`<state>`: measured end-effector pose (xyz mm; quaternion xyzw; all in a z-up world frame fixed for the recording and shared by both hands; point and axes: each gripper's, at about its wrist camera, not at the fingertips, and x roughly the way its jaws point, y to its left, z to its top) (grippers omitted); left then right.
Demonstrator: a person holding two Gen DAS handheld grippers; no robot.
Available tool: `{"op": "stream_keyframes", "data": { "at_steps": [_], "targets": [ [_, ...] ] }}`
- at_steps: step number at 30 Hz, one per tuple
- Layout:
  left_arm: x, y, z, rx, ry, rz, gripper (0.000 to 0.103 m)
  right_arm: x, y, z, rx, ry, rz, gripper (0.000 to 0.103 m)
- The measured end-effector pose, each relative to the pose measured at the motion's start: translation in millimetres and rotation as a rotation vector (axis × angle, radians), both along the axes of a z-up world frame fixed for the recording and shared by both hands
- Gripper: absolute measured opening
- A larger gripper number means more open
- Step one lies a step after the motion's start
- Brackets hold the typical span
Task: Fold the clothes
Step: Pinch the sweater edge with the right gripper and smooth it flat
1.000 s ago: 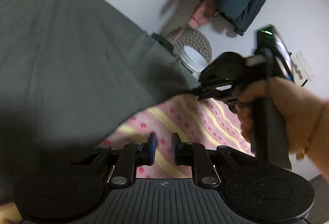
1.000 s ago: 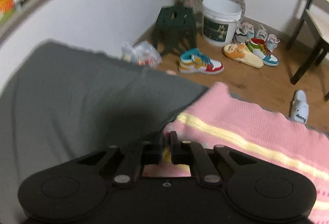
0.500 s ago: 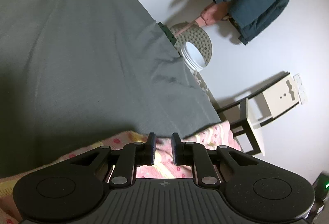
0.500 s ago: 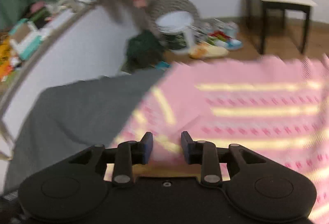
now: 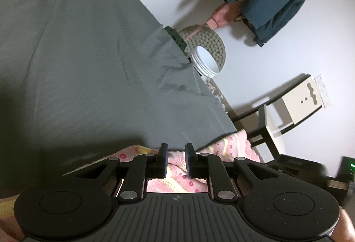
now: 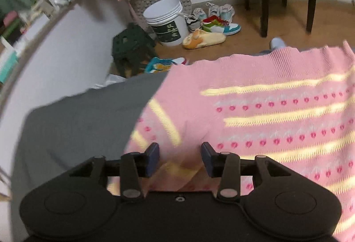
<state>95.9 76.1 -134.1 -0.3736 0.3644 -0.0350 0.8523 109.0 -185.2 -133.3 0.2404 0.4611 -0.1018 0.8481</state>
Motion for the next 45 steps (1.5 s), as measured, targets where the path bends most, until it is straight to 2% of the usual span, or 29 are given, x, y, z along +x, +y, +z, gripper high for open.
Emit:
{"op": "stream_keyframes", "data": {
  "at_steps": [1,2,5,11,12,13,14,19,24,28,30,31,32,37,41,45],
  "targets": [
    [-0.3,1.4,-0.8,0.000,0.003,0.003,0.014,2.2,-0.6,-5.7,0.009,0.011,0.007,0.019],
    [-0.5,3.5,-1.6,-0.005,0.008,0.008,0.014,0.2,-2.1,-10.3,0.027,0.021,0.018,0.006],
    [1.3,13.1,-3.5,-0.028,0.020,0.043,0.014,-24.8,-9.0,-10.2,0.049,0.000,0.008,0.005],
    [2.5,35.9,-1.9,-0.053,0.009,0.137,0.014,-78.0,-36.6,-20.3,0.126,0.024,-0.067,0.009],
    [3.1,37.5,-2.4,-0.056,0.010,0.141,0.014,-82.1,-39.0,-20.5,0.152,0.016,-0.088,0.012],
    [3.9,39.0,-3.2,-0.061,0.014,0.145,0.014,-84.7,-39.6,-19.4,0.175,0.006,-0.110,0.021],
    [4.5,40.8,-4.1,-0.066,0.018,0.151,0.014,-86.7,-40.1,-18.7,0.197,-0.003,-0.130,0.033],
    [3.8,53.9,-7.5,-0.083,0.029,0.199,0.014,-83.5,-41.3,-22.7,0.294,-0.037,-0.179,0.034],
    [3.2,58.8,-9.6,-0.083,0.029,0.213,0.014,-78.3,-43.4,-35.4,0.349,-0.043,-0.268,0.033],
    [5.7,58.9,-13.1,-0.081,0.043,0.210,0.014,-68.2,-44.7,-35.4,0.386,-0.025,-0.312,0.042],
    [7.5,56.6,-13.9,-0.090,0.050,0.203,0.014,-56.8,-41.9,-31.3,0.327,0.016,-0.264,0.039],
    [8.1,55.0,-13.5,-0.092,0.050,0.196,0.014,-51.9,-40.5,-29.5,0.294,0.034,-0.240,0.024],
    [8.4,53.7,-13.1,-0.090,0.047,0.189,0.014,-50.3,-41.3,-29.5,0.277,0.050,-0.234,0.014],
    [6.5,57.8,-12.9,-0.098,0.046,0.197,0.014,-57.7,-45.1,-20.0,0.258,0.043,-0.225,0.008],
    [4.0,59.3,-12.4,-0.106,0.042,0.206,0.014,-49.9,-36.3,14.4,0.274,-0.056,-0.160,0.007],
    [5.0,51.8,-7.7,-0.078,0.019,0.182,0.014,-9.0,-17.1,55.0,0.293,-0.163,-0.067,0.007]
  ]
}}
